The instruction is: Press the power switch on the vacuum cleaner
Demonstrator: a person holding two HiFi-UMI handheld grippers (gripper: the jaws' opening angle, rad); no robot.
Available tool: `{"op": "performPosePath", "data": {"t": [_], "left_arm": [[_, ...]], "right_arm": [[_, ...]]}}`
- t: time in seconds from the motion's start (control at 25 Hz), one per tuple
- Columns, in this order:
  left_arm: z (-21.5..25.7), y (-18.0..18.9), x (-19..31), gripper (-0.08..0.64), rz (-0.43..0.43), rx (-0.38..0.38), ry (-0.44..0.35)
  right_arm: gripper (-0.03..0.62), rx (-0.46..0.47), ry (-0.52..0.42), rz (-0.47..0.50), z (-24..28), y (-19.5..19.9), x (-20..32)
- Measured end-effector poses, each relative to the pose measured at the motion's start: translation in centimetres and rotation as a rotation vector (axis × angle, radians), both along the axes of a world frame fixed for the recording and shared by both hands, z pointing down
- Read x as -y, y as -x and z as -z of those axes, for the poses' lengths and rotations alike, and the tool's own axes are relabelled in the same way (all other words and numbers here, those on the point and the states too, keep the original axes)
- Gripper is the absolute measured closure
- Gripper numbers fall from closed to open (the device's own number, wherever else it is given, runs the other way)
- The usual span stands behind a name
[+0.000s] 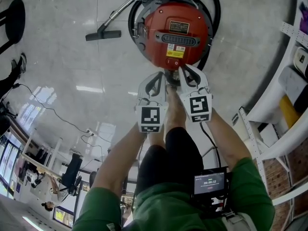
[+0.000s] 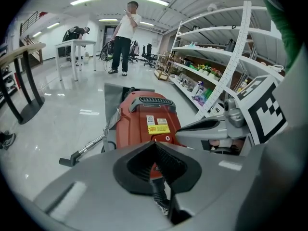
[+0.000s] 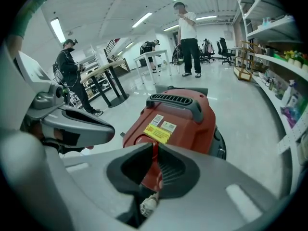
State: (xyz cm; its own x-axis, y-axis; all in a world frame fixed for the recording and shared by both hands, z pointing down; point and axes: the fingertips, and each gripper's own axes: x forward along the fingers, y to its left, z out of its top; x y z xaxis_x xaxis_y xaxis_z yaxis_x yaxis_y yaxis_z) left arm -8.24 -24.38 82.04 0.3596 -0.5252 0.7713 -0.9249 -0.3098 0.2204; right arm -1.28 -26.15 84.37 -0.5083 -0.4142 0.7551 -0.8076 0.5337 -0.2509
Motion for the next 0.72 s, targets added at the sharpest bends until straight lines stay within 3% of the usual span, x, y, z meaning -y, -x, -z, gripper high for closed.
{"op": "performPosePath", "data": {"t": [0.72], "left_arm": [[-1.05, 0.12, 0.72, 0.552, 0.008, -0.006, 0.015]], "right_arm": [[0.584, -0.030, 0.008, 0.032, -1.07, 0.31, 0.05]]}}
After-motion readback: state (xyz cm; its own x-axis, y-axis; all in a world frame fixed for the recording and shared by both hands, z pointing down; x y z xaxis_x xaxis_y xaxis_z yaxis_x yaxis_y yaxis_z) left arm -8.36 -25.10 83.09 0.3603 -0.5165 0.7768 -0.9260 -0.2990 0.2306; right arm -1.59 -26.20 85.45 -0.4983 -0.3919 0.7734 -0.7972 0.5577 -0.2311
